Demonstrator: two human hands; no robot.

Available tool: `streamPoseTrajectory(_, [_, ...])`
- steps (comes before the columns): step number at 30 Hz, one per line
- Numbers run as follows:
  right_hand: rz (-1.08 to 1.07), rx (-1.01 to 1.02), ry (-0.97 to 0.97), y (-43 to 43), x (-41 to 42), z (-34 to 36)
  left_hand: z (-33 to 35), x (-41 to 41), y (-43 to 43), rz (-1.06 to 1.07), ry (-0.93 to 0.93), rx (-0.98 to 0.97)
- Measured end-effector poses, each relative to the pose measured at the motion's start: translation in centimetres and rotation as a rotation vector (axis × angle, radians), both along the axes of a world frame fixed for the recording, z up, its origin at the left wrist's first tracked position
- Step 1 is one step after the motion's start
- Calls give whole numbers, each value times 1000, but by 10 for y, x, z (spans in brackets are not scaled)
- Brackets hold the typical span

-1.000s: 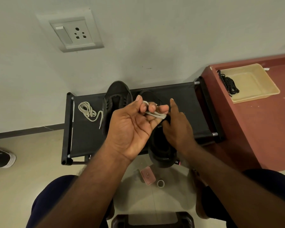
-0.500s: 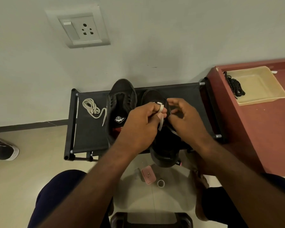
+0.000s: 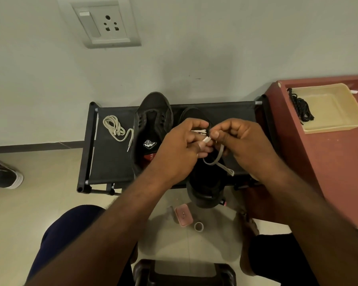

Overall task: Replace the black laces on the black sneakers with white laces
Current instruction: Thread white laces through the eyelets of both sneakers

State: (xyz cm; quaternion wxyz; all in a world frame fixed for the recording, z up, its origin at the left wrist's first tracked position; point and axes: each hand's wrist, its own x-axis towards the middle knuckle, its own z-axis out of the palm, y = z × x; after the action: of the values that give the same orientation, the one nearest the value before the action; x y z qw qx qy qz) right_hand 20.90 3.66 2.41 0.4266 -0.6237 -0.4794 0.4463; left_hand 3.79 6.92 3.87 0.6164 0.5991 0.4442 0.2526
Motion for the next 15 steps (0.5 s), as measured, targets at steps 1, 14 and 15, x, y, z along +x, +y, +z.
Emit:
streamPoseTrajectory(1, [-12, 3, -18, 0, 1, -1, 0, 0, 1, 34, -2, 16])
streamPoseTrajectory(14, [-22, -44, 225, 2, 7, -4, -8, 5, 3, 66, 129, 21])
streamPoseTrajectory(15, [-19, -44, 226, 3, 8, -4, -8, 5, 5, 100, 110, -11])
